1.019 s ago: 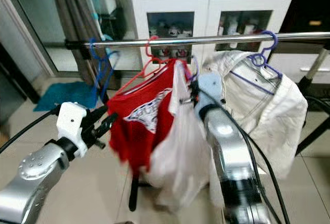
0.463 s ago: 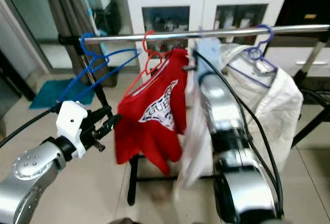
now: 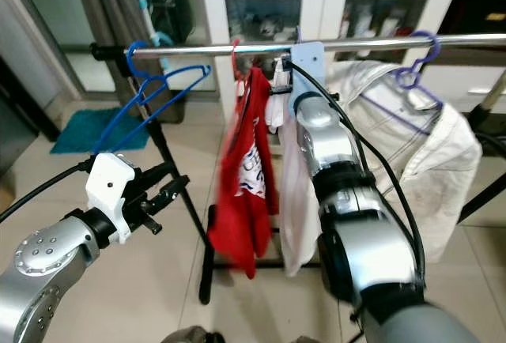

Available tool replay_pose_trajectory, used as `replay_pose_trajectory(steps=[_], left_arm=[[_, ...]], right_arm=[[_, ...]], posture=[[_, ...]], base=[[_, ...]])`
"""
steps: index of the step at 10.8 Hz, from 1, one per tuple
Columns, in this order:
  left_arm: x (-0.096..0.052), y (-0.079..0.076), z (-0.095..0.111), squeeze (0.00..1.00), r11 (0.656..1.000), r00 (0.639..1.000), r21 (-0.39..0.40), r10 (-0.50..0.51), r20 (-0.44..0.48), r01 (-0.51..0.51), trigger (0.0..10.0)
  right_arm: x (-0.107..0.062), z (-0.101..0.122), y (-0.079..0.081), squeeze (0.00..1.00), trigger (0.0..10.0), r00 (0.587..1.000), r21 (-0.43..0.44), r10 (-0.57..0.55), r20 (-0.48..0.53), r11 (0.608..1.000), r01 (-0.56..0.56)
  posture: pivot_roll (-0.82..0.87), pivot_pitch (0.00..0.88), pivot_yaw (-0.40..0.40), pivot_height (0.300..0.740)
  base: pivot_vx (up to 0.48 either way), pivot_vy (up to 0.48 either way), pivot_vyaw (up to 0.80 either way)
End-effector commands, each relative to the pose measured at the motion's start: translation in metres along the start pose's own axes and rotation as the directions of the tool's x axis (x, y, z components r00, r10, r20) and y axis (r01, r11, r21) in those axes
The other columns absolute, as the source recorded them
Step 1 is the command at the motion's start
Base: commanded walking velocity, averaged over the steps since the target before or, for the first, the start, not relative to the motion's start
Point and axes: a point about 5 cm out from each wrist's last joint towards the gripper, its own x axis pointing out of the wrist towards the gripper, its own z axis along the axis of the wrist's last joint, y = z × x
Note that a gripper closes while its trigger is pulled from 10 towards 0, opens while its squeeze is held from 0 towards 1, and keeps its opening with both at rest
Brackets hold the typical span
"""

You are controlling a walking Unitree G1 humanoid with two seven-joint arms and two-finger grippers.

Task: Hang hanger

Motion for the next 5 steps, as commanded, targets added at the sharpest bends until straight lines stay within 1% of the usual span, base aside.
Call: replay_pose_trajectory(steps=[1, 2, 3, 4, 5], left_arm=[[-0.001, -0.003, 0.006, 0.00, 0.999, 0.999, 0.008, -0.040, 0.012, 0.040, 10.0], [-0.003, -0.009, 0.010, 0.00, 0.995, 0.995, -0.010, -0.097, 0.031, 0.097, 10.0], [-0.006, -0.018, 0.017, 0.00, 0.984, 0.983, -0.047, -0.169, 0.076, 0.173, 10.0], [-0.008, -0.023, 0.023, 0.00, 0.972, 0.968, -0.055, -0.220, 0.119, 0.227, 10.0], [-0.009, -0.021, 0.024, 0.00, 0.973, 0.969, -0.050, -0.216, 0.122, 0.224, 10.0]], right_arm=[[0.003, 0.009, 0.001, 0.00, 10.0, 1.000, 0.008, 0.000, 0.013, 1.000, 0.000], [0.005, 0.003, 0.004, 0.00, 10.0, 0.999, 0.016, 0.014, -0.048, 1.000, -0.013], [0.005, -0.004, 0.005, 0.00, 10.0, 0.996, 0.047, 0.017, -0.086, 0.999, -0.013], [0.004, -0.011, 0.005, 0.00, 10.0, 0.994, 0.073, 0.024, -0.104, 0.997, -0.017], [0.004, -0.015, 0.004, 0.00, 10.0, 0.993, 0.081, 0.025, -0.111, 0.997, -0.016]], posture=[[0.09, 0.110, 0.105, 0.740], [0.09, 0.110, 0.105, 0.740], [0.09, 0.116, 0.102, 0.740], [0.09, 0.112, 0.103, 0.740], [0.09, 0.106, 0.104, 0.740]], base=[[0.000, 0.000, 0.00], [0.000, 0.000, 0.00], [0.000, 0.000, 0.00], [0.000, 0.000, 0.00], [0.000, 0.000, 0.00]])
